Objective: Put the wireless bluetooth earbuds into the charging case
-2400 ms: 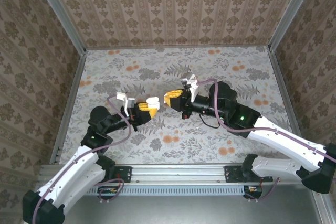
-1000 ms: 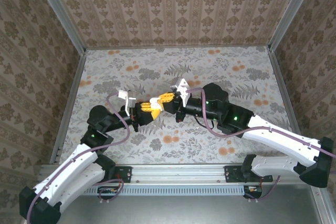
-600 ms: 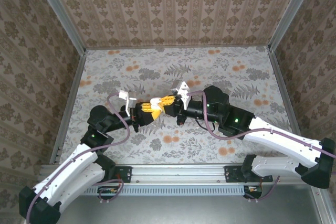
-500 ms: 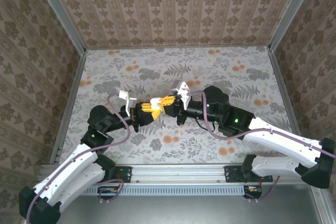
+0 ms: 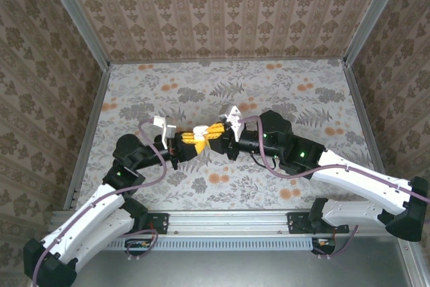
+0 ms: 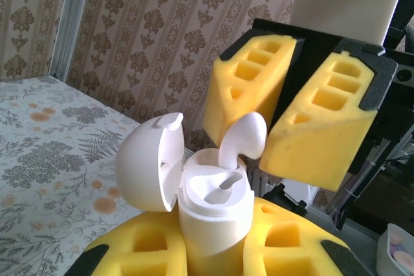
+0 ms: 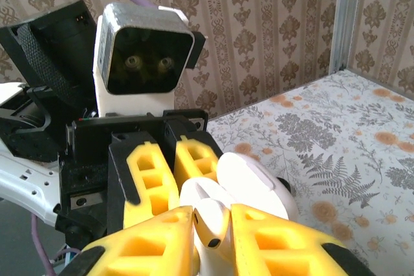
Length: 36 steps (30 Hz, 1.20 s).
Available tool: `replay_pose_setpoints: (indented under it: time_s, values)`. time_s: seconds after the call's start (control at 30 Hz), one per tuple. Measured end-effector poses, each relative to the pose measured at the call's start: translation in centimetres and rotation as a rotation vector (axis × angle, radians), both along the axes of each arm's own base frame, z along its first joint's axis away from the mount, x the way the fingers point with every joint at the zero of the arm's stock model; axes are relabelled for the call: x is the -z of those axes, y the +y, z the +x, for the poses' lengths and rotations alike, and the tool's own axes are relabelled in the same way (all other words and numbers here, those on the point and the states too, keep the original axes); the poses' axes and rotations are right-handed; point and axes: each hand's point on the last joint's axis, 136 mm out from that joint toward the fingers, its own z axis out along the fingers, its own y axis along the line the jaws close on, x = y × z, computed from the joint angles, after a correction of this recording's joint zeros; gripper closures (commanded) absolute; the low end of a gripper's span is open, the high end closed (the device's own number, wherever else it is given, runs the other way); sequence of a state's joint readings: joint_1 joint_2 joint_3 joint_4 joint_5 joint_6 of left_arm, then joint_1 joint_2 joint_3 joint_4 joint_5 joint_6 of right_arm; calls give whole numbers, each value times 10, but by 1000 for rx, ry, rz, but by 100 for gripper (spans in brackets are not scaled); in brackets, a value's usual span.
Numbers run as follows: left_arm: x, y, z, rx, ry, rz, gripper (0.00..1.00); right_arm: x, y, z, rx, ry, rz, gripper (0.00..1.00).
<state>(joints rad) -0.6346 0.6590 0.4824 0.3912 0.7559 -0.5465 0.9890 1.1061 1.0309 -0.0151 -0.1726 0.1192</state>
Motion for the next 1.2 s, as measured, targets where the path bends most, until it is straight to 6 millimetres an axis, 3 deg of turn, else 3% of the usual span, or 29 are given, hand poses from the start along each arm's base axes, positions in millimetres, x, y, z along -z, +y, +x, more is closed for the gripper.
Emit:
replay_pose_setpoints:
  time_s: [0.13,0.33,0.5,0.67,0.8,1.2]
  values:
    - [1,0,1,-6,1,4,100,2,-2,0,5,19,-2,71]
    - [1,0,3,-19,-13,5,100,5,-9,7,34,65,2,54]
    - [0,1,3,-22,-21,6,100,3,-27,21,91,159,39,51]
    - [0,1,3,-23,-34,8,100,-14,-41,29,125,238,110,51]
    - [0,0,3,-23,-43,10,100,-22,-39,22,89,288,145,52]
    - [11,-2,3,-25,-47,50,100,-7,-9,6,19,397,47,50]
